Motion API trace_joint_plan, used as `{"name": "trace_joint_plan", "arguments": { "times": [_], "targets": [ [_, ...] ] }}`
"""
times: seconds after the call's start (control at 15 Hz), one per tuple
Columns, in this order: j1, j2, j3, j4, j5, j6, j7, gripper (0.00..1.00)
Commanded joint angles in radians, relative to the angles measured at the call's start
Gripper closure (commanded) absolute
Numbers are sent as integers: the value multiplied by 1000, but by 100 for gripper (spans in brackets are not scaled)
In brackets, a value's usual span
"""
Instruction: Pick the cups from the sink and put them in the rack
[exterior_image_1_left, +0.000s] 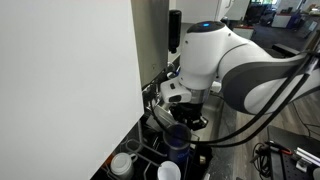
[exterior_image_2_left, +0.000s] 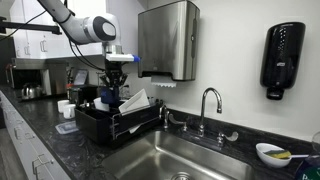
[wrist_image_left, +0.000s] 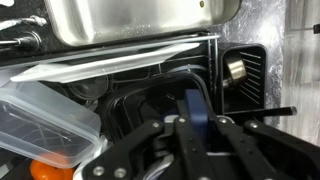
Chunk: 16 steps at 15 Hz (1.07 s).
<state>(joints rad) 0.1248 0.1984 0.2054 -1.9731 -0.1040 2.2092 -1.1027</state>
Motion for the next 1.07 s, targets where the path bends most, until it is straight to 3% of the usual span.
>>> {"name": "trace_joint_plan", "arguments": {
  "times": [0.0,0.53,1.0],
  "targets": [
    [9,10,3,15,10,29,6,96],
    [8,22,-24,6,-13,101,265,96],
    [10,37,-27,-1,-35,96,387,96]
  ]
}}
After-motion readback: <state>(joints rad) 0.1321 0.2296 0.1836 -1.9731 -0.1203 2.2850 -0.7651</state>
